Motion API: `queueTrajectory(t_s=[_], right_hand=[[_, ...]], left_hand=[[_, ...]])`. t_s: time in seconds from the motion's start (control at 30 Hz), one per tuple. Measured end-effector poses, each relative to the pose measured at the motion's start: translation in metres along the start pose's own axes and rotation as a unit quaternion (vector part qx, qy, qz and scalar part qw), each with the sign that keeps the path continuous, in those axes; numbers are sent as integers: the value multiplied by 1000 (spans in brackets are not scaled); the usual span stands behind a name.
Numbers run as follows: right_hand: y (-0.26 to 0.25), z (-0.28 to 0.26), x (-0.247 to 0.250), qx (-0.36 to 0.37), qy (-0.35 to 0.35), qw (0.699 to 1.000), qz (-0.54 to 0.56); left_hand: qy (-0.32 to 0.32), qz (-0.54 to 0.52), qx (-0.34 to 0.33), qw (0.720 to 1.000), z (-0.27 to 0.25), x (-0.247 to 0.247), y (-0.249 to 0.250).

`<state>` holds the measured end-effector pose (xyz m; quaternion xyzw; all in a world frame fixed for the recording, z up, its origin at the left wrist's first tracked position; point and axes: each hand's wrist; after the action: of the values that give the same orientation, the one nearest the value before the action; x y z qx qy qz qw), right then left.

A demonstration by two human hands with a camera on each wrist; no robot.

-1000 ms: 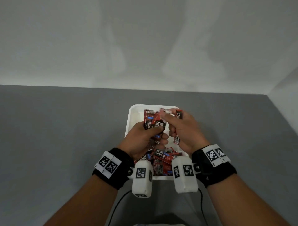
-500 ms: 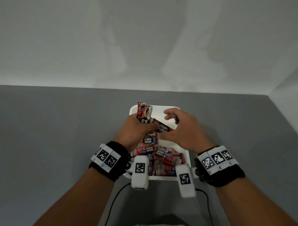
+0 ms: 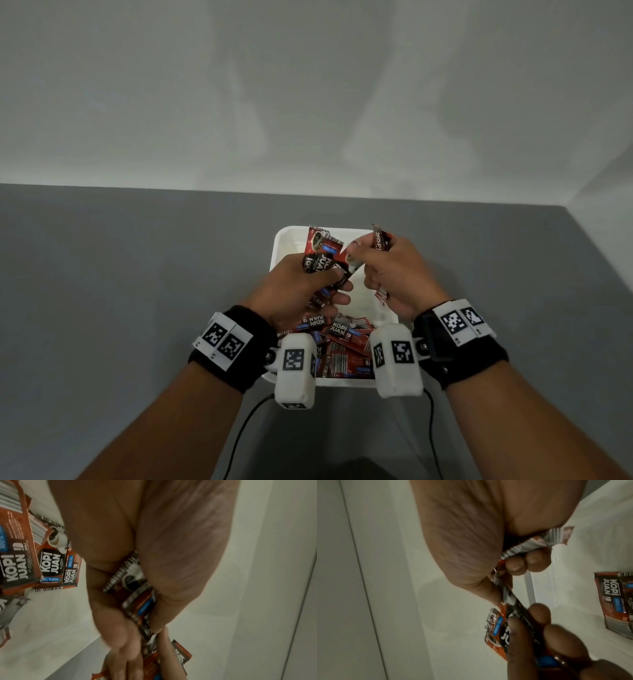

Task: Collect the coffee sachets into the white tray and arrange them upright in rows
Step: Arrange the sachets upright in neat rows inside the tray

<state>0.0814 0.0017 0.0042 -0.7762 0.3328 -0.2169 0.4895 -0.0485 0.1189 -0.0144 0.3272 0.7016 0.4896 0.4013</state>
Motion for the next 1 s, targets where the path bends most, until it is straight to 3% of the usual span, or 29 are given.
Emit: queueTrajectory(t_s=[0.13, 0.23, 0.3, 0.4, 0.47, 0.53, 0.63, 0.7, 0.77, 0.9, 1.0], right_hand=[[9, 3, 11, -28, 32, 999, -2], [13, -1, 16, 31, 74, 986, -147], [9, -5, 14, 97, 94, 961, -243], [7, -7, 4, 178, 51, 900, -394], [14, -2, -3, 186, 29, 852, -489], [18, 2, -8, 183, 30, 837, -514], [19, 9, -4, 148, 49, 902, -403], [12, 12, -3, 100, 72, 959, -253], [5, 10, -3, 54, 59, 991, -105], [-4, 4, -8, 22, 7, 1000, -14], [-5, 7, -4, 22, 39, 999, 2]], left_hand=[[94, -5, -42, 995, 4, 13, -4], [117, 35, -55, 991, 5, 21, -4], [120, 46, -55, 990, 6, 19, -2], [91, 63, -62, 992, 7, 10, 1], [67, 68, -56, 994, 7, 3, 2], [67, 56, -34, 996, 6, -1, 6], [64, -37, 20, 997, 3, -1, 11], [45, -53, 30, 997, 1, 2, 12], [16, -52, 28, 998, -2, 2, 10], [-1, -17, 4, 1000, -4, -2, 5], [33, -29, -12, 999, -4, 0, 2]])
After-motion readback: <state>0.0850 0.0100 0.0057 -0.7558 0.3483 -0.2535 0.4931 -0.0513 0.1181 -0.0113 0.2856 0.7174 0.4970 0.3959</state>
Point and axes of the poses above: each hand's wrist, its own z-axis towards the middle knuckle, its own x-axis out of the back of the hand, y = z × x, and after that the axes turned 10 degrees about -x, right-handed
